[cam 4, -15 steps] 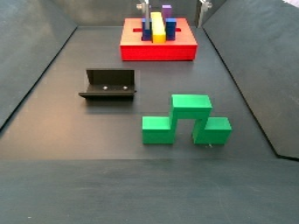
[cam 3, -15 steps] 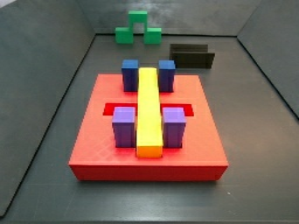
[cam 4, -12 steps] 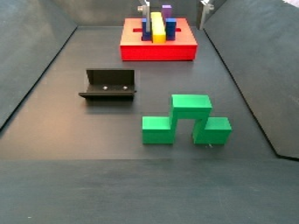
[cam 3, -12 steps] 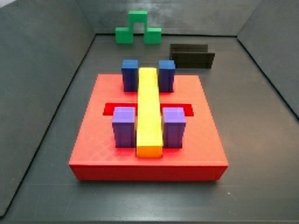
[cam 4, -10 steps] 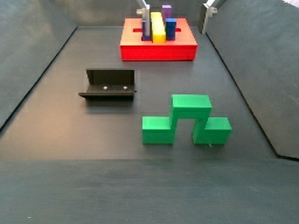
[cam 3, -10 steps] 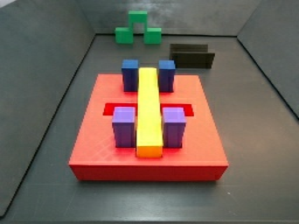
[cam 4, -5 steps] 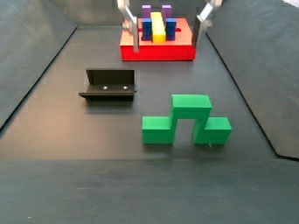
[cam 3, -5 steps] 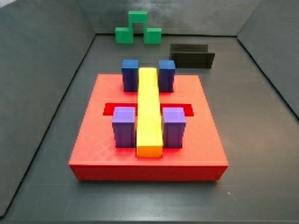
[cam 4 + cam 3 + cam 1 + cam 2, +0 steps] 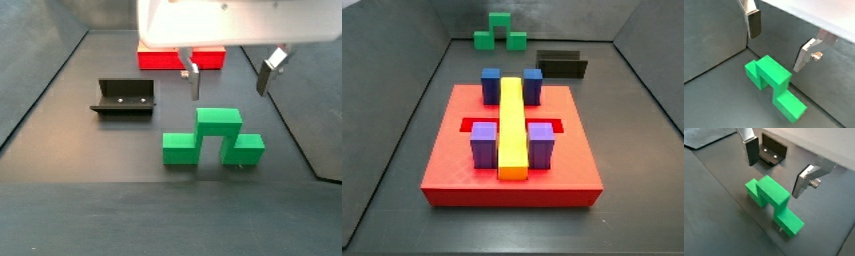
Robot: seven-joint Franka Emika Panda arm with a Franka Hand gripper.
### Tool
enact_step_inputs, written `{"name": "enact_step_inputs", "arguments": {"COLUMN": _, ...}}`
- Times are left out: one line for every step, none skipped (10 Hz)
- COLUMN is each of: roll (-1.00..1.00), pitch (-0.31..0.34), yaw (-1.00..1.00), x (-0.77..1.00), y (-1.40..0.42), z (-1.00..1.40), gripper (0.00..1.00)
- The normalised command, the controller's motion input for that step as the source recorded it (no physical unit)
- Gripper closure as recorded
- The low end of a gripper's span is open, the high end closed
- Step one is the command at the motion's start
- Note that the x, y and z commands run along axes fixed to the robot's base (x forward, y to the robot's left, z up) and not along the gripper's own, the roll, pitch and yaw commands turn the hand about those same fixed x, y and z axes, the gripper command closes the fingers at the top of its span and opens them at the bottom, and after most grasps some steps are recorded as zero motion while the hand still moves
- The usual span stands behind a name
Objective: Pick up the green object. Move up. Move to above the board. Insert the green object.
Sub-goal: Pick up the green object.
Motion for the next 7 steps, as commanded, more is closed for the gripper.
{"name": "enact_step_inputs", "arguments": {"roll": 0.0, "pitch": -0.089, "yaw": -0.1, "x": 0.0, "y": -0.03, "z": -0.36, "gripper": 0.0}}
{"name": "enact_step_inputs", "arguments": {"roll": 0.0, "pitch": -0.066, "yaw": -0.06, "x": 0.16, "y": 0.0, "z": -0.41, "gripper": 0.0}}
{"name": "enact_step_inputs", "arguments": {"roll": 0.0, "pitch": -0.036, "yaw": -0.05, "x": 0.21, "y": 0.0, "z": -0.39, "gripper": 0.0}}
{"name": "enact_step_inputs", "arguments": {"roll": 0.0, "pitch": 0.0, "yaw": -0.04, "x": 0.08, "y": 0.0, "z": -0.21, "gripper": 0.0}}
{"name": "enact_step_inputs", "arguments": {"roll": 0.0, "pitch": 0.0, "yaw": 0.0, "x": 0.05, "y": 0.0, "z": -0.03, "gripper": 0.0}}
{"name": "enact_step_inputs", "arguments": {"roll": 0.0, "pitch": 0.0, "yaw": 0.0, "x": 0.0, "y": 0.0, "z": -0.05, "gripper": 0.0}}
{"name": "enact_step_inputs", "arguments": {"roll": -0.02, "pitch": 0.0, "yaw": 0.0, "x": 0.2, "y": 0.0, "z": -0.15, "gripper": 0.0}}
